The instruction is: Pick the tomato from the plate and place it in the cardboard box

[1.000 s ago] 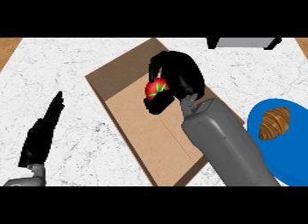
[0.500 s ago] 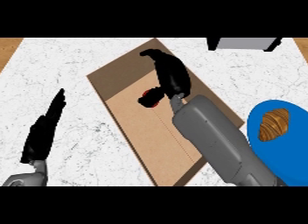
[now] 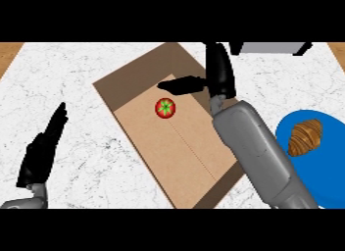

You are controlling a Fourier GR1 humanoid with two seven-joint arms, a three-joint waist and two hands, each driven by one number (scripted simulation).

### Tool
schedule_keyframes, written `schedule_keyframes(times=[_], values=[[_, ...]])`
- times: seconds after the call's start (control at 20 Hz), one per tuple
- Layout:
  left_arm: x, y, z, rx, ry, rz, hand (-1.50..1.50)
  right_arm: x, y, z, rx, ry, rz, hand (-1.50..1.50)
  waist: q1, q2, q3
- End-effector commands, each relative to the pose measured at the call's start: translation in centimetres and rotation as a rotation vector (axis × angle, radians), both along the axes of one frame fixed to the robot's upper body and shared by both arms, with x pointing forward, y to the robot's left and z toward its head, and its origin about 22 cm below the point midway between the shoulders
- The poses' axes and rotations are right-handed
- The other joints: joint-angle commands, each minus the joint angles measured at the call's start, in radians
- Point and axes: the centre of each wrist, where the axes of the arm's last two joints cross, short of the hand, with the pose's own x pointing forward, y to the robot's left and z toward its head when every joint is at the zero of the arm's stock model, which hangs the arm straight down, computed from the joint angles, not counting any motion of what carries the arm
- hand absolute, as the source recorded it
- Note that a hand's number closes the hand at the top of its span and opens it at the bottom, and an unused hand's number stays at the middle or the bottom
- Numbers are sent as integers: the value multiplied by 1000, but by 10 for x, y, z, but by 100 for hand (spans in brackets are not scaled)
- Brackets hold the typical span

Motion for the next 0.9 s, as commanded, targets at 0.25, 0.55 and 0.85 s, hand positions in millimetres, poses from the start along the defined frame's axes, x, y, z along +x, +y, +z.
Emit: schedule_keyframes(times=[0.25, 0.55, 0.85], values=[[-11, 2, 3, 14, -9, 1, 0, 8, -120, 6, 197, -62, -218, -150, -9, 2, 4], [-6, 8, 3, -9, -11, 28, 0, -21, -234, 14, 257, -89, -260, -150, -21, 0, 4], [-2, 1, 9, 5, 14, 11, 0, -49, -301, 3, 218, -97, -185, -150, -12, 2, 4]])
